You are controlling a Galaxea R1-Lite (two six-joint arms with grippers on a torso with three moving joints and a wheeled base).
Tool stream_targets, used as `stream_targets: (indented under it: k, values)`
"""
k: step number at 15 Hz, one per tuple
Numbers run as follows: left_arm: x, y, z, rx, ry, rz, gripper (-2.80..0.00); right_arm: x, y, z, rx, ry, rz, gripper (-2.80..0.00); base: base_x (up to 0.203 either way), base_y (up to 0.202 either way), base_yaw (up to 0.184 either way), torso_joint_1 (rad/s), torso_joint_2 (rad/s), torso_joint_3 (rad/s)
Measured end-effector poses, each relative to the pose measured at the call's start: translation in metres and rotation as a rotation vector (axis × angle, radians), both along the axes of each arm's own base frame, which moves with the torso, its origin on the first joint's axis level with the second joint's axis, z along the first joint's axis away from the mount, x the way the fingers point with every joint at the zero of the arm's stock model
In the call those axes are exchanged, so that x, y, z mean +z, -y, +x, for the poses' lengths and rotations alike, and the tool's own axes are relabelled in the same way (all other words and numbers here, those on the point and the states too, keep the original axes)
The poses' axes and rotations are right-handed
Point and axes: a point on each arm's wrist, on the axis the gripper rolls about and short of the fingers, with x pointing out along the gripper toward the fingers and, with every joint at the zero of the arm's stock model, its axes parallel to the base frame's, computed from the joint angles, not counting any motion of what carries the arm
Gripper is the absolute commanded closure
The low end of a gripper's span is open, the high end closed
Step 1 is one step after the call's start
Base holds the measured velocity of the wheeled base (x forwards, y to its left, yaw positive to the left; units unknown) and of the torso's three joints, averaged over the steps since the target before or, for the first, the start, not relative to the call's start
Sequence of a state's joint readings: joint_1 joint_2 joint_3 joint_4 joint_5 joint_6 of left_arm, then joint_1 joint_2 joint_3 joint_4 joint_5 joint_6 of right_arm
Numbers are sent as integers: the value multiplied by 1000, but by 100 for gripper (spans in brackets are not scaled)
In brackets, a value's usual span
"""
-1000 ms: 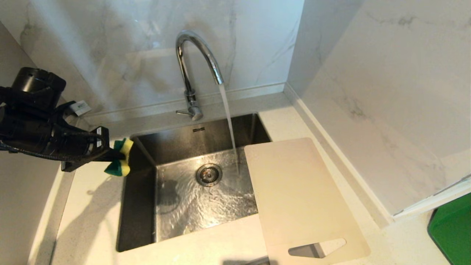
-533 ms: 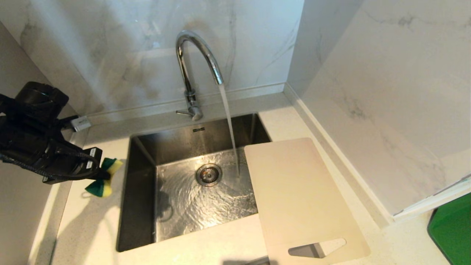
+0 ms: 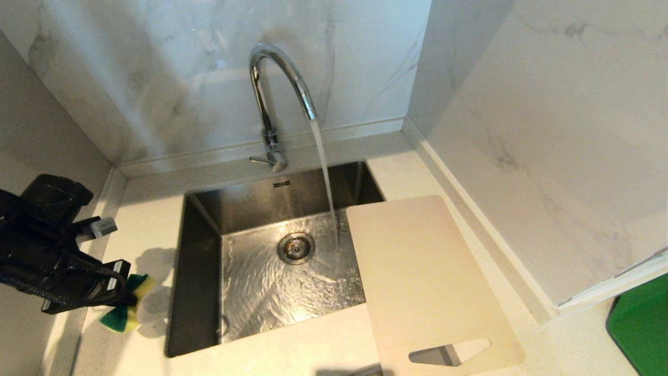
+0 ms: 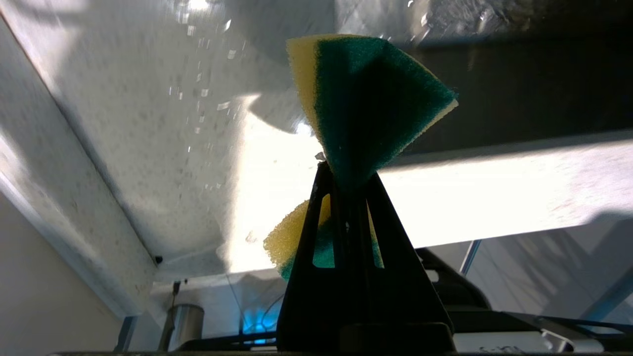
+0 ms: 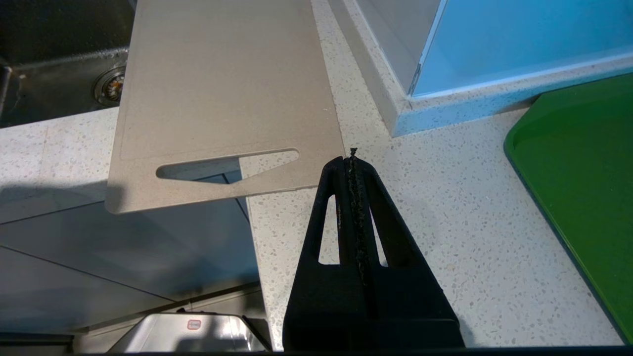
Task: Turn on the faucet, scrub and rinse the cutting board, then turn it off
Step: Put down the cleaning cloth
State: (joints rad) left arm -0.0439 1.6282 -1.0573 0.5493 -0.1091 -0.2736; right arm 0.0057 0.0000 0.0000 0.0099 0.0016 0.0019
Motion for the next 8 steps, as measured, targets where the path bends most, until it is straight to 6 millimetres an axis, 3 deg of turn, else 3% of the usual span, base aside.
stream_targets:
  k: [5, 8]
  values:
    - [-39, -12, -16, 47, -13, -8, 0, 0, 0, 0, 0, 1, 0, 0, 0, 0, 0, 0, 0, 0]
    - [-56, -19, -15, 73, -8, -22, 0, 0, 0, 0, 0, 1, 0, 0, 0, 0, 0, 0, 0, 0]
